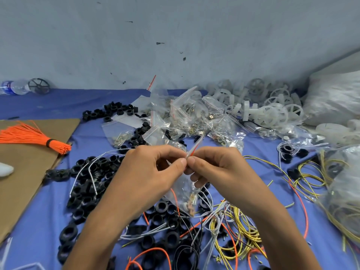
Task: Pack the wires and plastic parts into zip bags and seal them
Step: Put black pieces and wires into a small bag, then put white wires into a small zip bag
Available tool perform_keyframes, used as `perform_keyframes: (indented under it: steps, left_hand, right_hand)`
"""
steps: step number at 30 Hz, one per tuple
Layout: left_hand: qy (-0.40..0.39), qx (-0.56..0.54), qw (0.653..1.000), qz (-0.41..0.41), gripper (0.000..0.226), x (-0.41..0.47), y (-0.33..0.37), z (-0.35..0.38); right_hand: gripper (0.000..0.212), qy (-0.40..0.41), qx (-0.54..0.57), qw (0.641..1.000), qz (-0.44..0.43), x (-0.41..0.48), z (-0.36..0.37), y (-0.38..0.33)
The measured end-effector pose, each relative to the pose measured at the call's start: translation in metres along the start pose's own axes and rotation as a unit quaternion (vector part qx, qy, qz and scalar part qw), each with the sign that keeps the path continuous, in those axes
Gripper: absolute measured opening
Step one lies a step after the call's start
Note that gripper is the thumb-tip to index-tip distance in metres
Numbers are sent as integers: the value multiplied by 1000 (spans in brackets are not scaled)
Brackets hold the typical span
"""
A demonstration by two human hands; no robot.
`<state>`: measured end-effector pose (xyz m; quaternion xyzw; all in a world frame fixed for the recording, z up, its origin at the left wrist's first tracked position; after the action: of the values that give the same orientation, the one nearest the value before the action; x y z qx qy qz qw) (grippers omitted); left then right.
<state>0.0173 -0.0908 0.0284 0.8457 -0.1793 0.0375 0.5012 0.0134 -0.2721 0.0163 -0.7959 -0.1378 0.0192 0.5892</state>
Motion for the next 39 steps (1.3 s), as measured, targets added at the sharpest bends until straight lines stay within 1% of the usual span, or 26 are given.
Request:
perform_keyframes:
  steps: [4, 8, 12, 16, 20, 22, 23, 25, 26, 27, 29, 30, 32, 33, 35, 36, 37, 39]
  left_hand:
    - [29, 49, 998, 15, 12, -2, 3, 2]
    - [49, 41, 998, -2, 10, -2, 2, 2]
    - [47, 17, 999, -13, 10, 1, -1, 1]
    - [27, -35, 998, -37, 11, 3, -5, 2]
    - [41, -20, 999, -29, 10, 6, -10, -1]
    - [11, -19, 1000, -15, 6, 5, -10, -1]
    - [-13, -21, 1000, -8, 8, 4, -10, 0]
    - [-48, -10, 999, 4, 20, 2, -11, 1]
    - [-59, 4, 998, 9, 22, 1, -11, 2]
    - [-67, 15, 998, 10, 20, 0, -11, 2]
    - [-63, 35, 997, 1, 8, 1, -12, 2]
    - [-48, 52, 997, 1, 4, 2, -13, 0]
    - [-2, 60, 998, 11, 6, 3, -14, -6]
    - [4, 36, 999, 14, 4, 3, -12, -8]
    - [-27, -31, 999, 12, 14, 0, -3, -8]
    - [-45, -49, 998, 13, 18, -2, 1, -5]
    - [-51, -52, 997, 17, 18, -3, 4, -2]
    - [-29, -39, 998, 24, 12, -4, 8, 1]
  right_hand:
    - [16, 10, -48, 999, 1, -1, 1, 1]
    - [18, 24, -129, 991, -16, 0, 3, 1]
    - [19, 45, -165, 985, -31, -1, 6, -2]
    - [20, 52, -154, 986, -29, 0, 8, -4]
    - [20, 42, -119, 992, -25, 0, 9, -5]
    - [22, 53, -115, 992, -24, 2, 9, -3]
    - [23, 64, -109, 992, -22, 2, 10, -2]
    - [28, 80, -106, 991, -22, 3, 12, 0]
    - [30, 82, -117, 989, -27, 2, 12, 0]
    - [31, 79, -131, 988, -31, 2, 13, 1]
    - [28, 79, -131, 988, -27, 1, 12, 0]
    - [27, 85, -115, 989, -22, 1, 10, 0]
    - [25, 101, -80, 991, -23, 0, 5, -1]
    - [26, 106, -59, 992, -27, 0, 3, -3]
    - [37, 102, -28, 994, -36, -2, 5, -7]
    - [42, 98, -33, 994, -39, -3, 8, -9]
    - [42, 93, -45, 994, -43, -3, 11, -11]
    - [32, 85, -52, 994, -49, -3, 12, -10]
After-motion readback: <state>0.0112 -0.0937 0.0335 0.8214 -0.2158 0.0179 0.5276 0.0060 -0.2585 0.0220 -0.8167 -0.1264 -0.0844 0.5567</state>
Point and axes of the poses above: each hand's wrist, its own x-axis towards the middle knuckle, its own z-axis out of the palm, y = z × x, the point moved 1 cm from there along x, towards the middle knuckle, and after that the axes turned 5 degrees about -x, right-handed, at the moved point
